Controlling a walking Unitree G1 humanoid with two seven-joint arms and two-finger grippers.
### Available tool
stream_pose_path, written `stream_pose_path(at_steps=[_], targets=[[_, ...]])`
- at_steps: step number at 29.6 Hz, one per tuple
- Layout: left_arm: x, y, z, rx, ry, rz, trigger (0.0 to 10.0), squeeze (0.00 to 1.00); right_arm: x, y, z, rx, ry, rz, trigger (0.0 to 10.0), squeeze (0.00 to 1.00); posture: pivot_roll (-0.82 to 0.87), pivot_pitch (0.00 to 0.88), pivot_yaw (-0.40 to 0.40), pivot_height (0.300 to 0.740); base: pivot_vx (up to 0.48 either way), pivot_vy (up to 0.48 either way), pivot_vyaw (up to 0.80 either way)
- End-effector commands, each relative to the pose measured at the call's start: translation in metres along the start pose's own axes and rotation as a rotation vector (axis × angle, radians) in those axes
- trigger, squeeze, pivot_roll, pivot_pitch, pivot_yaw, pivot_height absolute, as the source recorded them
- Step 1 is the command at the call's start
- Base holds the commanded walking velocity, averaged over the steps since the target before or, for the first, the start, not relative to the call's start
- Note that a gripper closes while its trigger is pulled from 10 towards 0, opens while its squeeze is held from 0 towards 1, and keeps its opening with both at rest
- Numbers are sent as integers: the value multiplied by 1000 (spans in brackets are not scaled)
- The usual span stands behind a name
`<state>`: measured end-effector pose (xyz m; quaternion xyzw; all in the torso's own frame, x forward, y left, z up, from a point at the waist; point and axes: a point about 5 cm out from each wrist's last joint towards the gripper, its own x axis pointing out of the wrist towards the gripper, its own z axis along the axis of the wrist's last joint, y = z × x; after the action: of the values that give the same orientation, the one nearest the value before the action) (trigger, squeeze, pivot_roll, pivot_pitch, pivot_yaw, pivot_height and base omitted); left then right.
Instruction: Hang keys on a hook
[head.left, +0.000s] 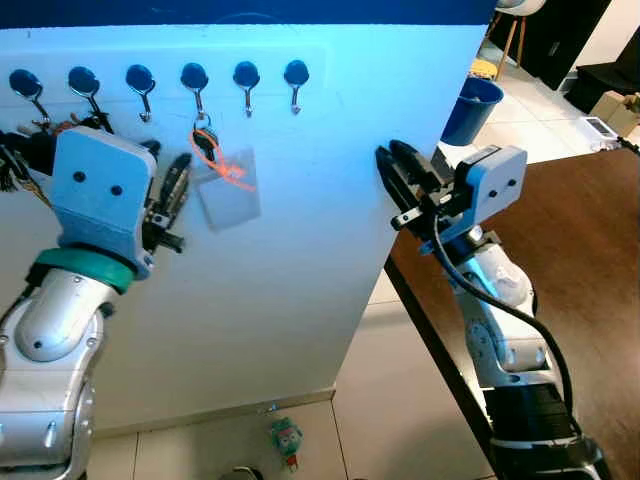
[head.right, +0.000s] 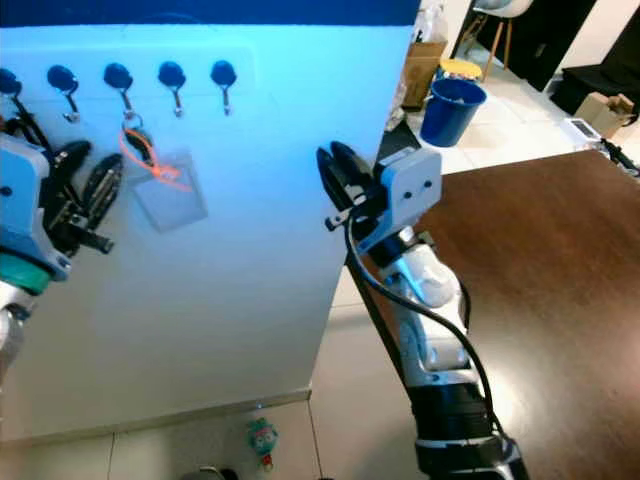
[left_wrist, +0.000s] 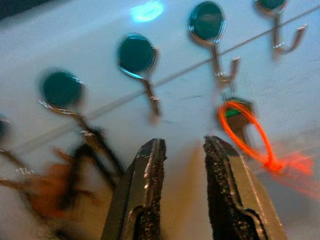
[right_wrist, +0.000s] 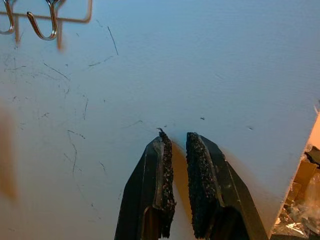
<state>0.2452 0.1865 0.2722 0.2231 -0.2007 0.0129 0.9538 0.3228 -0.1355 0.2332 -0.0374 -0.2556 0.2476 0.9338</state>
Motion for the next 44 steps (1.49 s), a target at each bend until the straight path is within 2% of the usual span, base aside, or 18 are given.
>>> stream_pose_path(at_steps=[1, 2, 6, 8, 9, 10, 11, 12, 13, 15, 18, 27, 28, 32, 34, 38, 44], targets=[[-2, 14, 1, 131, -25, 155, 10000, 0, -1, -5, -5, 3, 33, -26, 10000, 0, 114, 0, 55, 740, 0, 0, 0], [-6, 29, 18, 127, -137, 310, 10000, 0, -1, -4, -5, 4, 30, -26, 10000, 0, 112, 0, 52, 740, 0, 0, 0], [-9, 31, 26, 68, -187, 321, 10000, 0, 0, -4, -5, 5, 28, -26, 10000, 0, 117, 0, 46, 740, 0, 0, 0], [-8, 19, 24, 18, -168, 197, 10000, 0, 0, -5, -4, 6, 26, -28, 10000, 0, 116, 0, 45, 740, 0, 0, 0], [-8, 9, 20, -67, -131, 95, 10000, 0, 0, -5, -3, 6, 21, -28, 10000, 0, 117, 0, 43, 740, 0, 0, 0], [-8, 9, 20, -67, -131, 95, 10000, 0, 0, -5, -3, 6, 21, -28, 10000, 0, 117, 0, 43, 740, 0, 0, 0], [-9, -1, 17, -145, -99, 3, 10000, 0, 0, -5, -2, 10, 14, -29, 10000, 0, 117, 0, 43, 740, 0, 0, 0], [-9, -1, 17, -145, -99, 3, 10000, 0, 0, -5, -2, 10, 14, -29, 10000, 0, 117, 0, 43, 740, 0, 0, 0], [-10, -12, 16, -234, -74, -98, 10000, 0, 0, -4, -1, 15, 5, -29, 10000, 0, 114, 0, 40, 740, 0, 0, 0], [-8, -24, 18, -317, -76, -210, 10000, 0, -2, 0, 2, 28, -17, -27, 10000, 0, 110, 0, 39, 740, 0, 0, 0], [1, -30, 22, -311, -121, -222, 10000, 0, -4, 5, 7, 27, -48, -23, 10000, 0, 105, 0, 39, 740, 0, 0, 0], [6, -35, 28, -311, -163, -270, 10000, 0, -13, 8, 13, -21, -85, -39, 10000, 0, 86, 0, 41, 740, 0, 0, 0], [8, -35, 27, -311, -159, -252, 10000, 0, -20, 6, 8, -39, -49, -89, 10000, 0, 75, 0, 44, 740, 0, 0, 0], [10, -33, 25, -308, -146, -228, 10000, 0, -27, 5, 3, -56, -12, -134, 10000, 0, 71, 0, 47, 740, 0, 0, 0], [14, -30, 18, -294, -112, -158, 10000, 0, -35, 4, 0, -83, 19, -202, 10000, 0, 59, 0, 50, 740, 0, 0, 0], [17, -27, 15, -280, -99, -114, 10000, 0, -36, 4, 4, -106, 14, -218, 10000, 0, 58, 0, 48, 740, 0, 0, 0], [18, -27, 13, -273, -99, -85, 10000, 0, -38, 5, 7, -94, 7, -228, 10000, 0, 54, 0, 41, 740, 0, 0, 0]])
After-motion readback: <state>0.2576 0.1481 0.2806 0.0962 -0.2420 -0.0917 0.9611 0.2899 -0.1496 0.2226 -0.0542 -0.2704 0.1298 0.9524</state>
